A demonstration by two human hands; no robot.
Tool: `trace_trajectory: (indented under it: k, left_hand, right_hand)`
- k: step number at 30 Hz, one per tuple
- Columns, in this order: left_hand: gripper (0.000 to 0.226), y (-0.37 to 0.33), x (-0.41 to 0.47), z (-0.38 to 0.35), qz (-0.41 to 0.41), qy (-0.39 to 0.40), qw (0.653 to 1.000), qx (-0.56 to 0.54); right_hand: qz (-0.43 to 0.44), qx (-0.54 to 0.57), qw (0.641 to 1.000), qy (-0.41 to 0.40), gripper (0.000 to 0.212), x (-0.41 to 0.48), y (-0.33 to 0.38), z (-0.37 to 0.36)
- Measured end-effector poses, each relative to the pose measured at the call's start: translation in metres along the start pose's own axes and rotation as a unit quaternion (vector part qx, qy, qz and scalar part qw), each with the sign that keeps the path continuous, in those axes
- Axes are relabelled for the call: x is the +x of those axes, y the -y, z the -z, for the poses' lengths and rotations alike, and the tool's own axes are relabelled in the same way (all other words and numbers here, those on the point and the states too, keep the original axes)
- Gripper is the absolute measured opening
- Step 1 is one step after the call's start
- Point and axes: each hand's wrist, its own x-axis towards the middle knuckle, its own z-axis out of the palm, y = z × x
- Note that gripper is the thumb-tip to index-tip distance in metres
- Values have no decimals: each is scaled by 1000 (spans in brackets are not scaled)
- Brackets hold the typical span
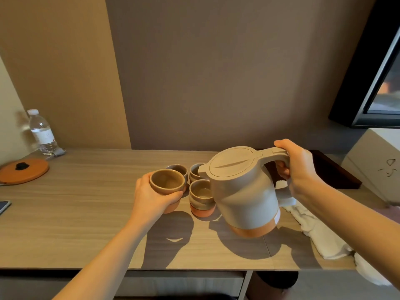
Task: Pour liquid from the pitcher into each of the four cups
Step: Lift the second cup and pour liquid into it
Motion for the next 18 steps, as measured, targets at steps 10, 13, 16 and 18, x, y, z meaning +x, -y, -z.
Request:
trace_trajectory:
  k: [10,13,16,18]
  left_hand:
    - [94,-18,-5,-10,-96,63,986,124]
    - [96,-20,-5,-11,-116,94,978,143]
    - [94,-21,-7,-14,-126,108,974,155]
    - [94,-22,-8,-16,-127,113,973,157]
  right_hand:
    - [20,-40,998,37,31,-1,10,-6]
    - [28,-67,996,54,31,-2,9,-7]
    - [29,-86,994,54,31,-4,8,-7]
    - [29,-93,993,61,32,-5,8,-6]
